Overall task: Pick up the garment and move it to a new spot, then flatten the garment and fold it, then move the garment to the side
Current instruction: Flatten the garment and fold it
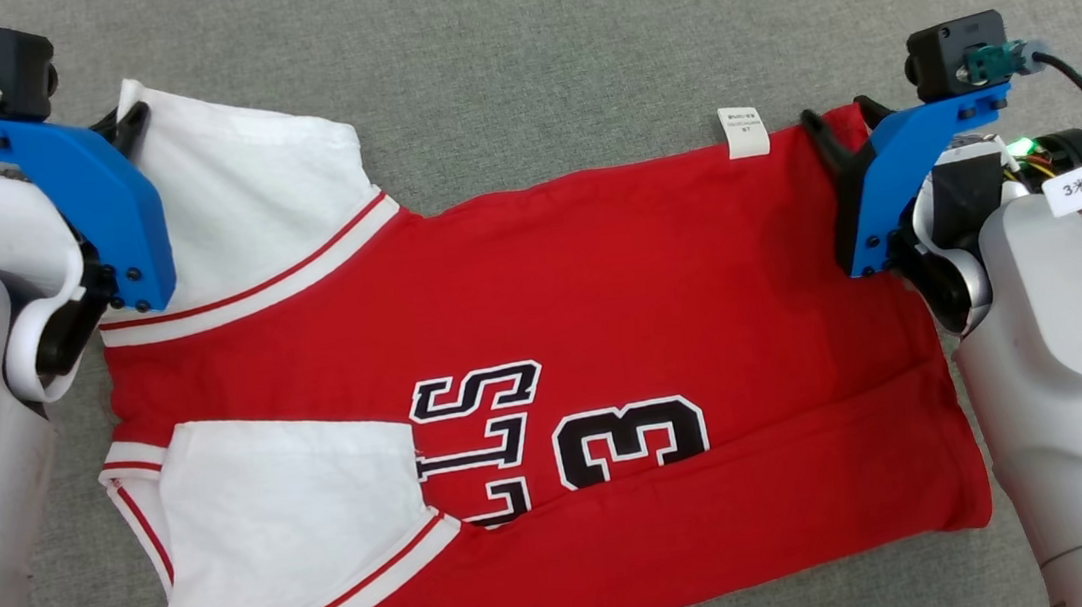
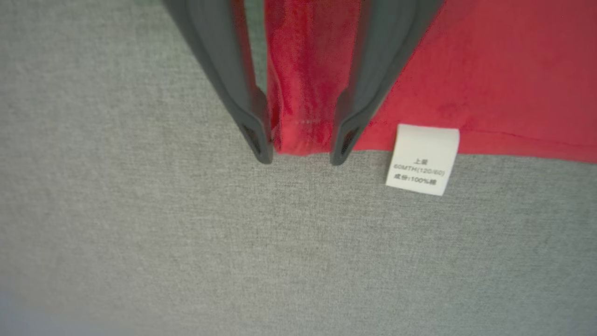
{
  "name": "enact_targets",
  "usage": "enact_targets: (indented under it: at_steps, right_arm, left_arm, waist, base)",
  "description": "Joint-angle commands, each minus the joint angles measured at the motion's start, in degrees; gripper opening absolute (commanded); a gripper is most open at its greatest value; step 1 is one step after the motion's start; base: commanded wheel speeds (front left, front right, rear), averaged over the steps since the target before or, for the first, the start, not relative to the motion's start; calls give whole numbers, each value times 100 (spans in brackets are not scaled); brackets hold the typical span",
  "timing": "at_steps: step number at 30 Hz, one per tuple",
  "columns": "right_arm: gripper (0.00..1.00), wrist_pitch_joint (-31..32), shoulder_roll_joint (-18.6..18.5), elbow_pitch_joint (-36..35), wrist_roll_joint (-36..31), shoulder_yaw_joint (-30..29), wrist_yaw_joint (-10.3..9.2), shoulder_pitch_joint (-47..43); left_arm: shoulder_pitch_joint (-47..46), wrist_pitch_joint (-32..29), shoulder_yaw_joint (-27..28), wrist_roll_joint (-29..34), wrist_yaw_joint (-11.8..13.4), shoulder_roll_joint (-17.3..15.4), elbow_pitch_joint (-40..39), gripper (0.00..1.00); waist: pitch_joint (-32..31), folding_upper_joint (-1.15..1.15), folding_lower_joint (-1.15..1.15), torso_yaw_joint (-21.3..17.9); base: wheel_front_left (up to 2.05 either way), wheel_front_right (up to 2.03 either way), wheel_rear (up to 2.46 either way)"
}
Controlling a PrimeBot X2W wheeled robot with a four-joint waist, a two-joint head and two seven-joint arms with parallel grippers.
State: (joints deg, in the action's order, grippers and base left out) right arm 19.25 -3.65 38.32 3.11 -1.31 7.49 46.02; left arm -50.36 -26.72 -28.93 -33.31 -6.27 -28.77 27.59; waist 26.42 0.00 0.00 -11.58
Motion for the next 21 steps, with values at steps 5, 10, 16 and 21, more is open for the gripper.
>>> enact_targets:
  at_steps: [5, 10, 16, 21]
  right_arm:
    - [0, -15, -98, 324, 91, -125, 1, 202]
    - [0, -202, -134, 480, 90, -140, 1, 199]
    - [0, -689, -193, 516, 156, -5, 1, -85]
    - [0, -1110, -249, 355, 388, 139, 1, -467]
  left_arm:
    - [47, 175, -103, -90, -60, 71, -32, 0]
    - [96, 361, -158, -150, -80, 77, -28, 0]
    - [389, 749, -213, -348, -110, 89, -234, 0]
    - [878, 1198, -269, -532, -130, 13, -703, 0]
  waist:
    - [-82, 0, 0, 54]
    - [-242, 0, 0, 63]
    - [-621, 0, 0, 137]
    - [-942, 0, 0, 236]
  base:
    - [0, 0, 0]
    - [0, 0, 0]
    - [0, 0, 0]
    - [0, 0, 0]
